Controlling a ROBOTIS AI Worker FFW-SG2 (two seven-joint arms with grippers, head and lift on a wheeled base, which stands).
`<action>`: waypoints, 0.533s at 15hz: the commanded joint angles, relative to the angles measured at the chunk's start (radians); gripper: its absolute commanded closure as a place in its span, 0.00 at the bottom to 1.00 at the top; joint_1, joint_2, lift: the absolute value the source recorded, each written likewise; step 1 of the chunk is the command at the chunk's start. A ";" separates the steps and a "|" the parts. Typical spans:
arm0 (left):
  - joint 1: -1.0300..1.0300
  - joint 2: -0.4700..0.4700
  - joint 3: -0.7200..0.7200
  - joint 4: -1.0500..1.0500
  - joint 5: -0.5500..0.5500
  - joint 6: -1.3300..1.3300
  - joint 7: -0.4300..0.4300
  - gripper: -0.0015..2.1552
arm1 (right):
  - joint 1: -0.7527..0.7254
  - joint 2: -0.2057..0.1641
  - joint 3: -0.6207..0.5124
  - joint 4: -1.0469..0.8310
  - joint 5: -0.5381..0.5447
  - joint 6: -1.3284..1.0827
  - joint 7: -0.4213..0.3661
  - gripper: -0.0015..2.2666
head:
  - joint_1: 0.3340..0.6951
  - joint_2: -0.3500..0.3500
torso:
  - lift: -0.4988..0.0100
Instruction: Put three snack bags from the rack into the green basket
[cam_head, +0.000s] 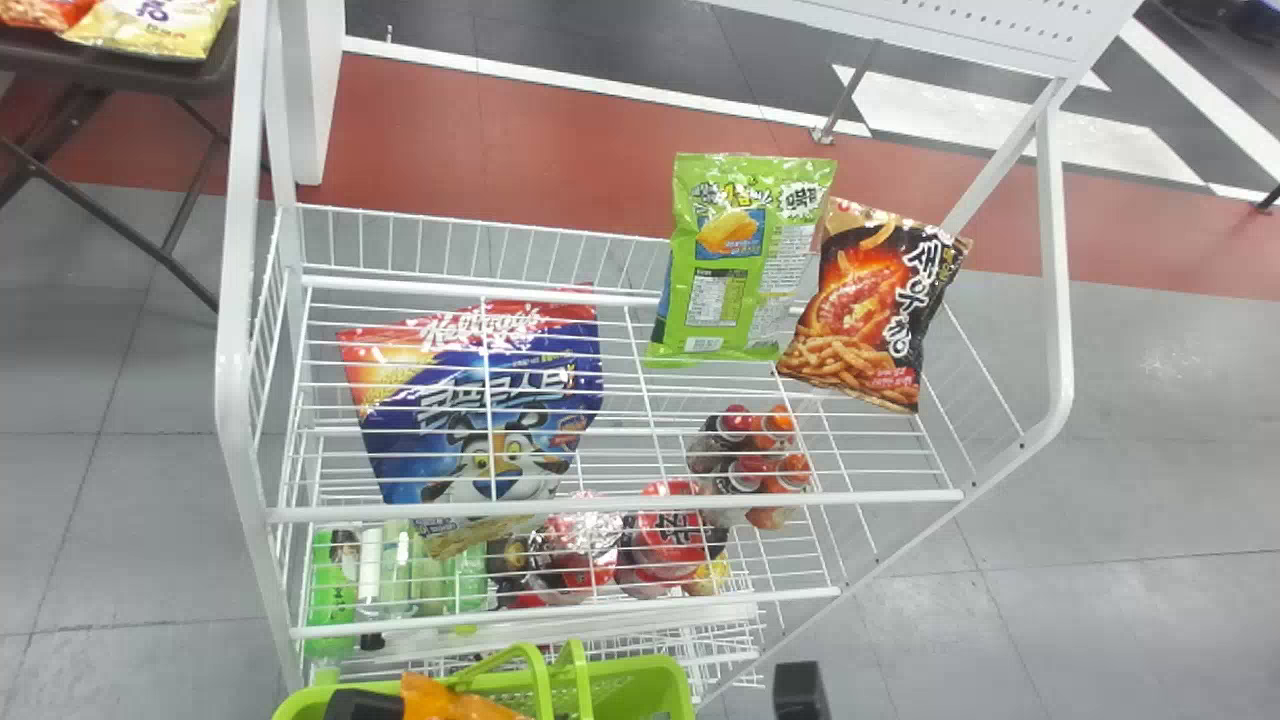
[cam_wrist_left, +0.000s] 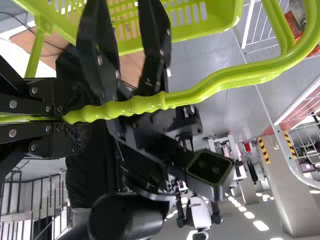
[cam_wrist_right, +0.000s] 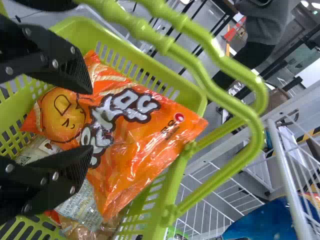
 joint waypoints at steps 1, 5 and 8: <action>0.000 -0.003 0.000 0.000 0.000 0.002 0.000 0.66 | 0.014 0.009 -0.066 -0.031 -0.005 -0.049 -0.017 0.03 | 1.00 0.00 | 0.98; 0.000 -0.002 0.000 0.000 0.000 0.002 -0.002 0.66 | 0.017 0.041 -0.227 -0.097 -0.086 -0.098 -0.077 0.05 | 1.00 0.00 | 0.98; 0.000 -0.003 -0.003 0.000 0.000 0.002 0.000 0.66 | -0.021 0.092 -0.324 -0.111 -0.180 -0.273 -0.157 0.05 | 1.00 0.00 | 0.98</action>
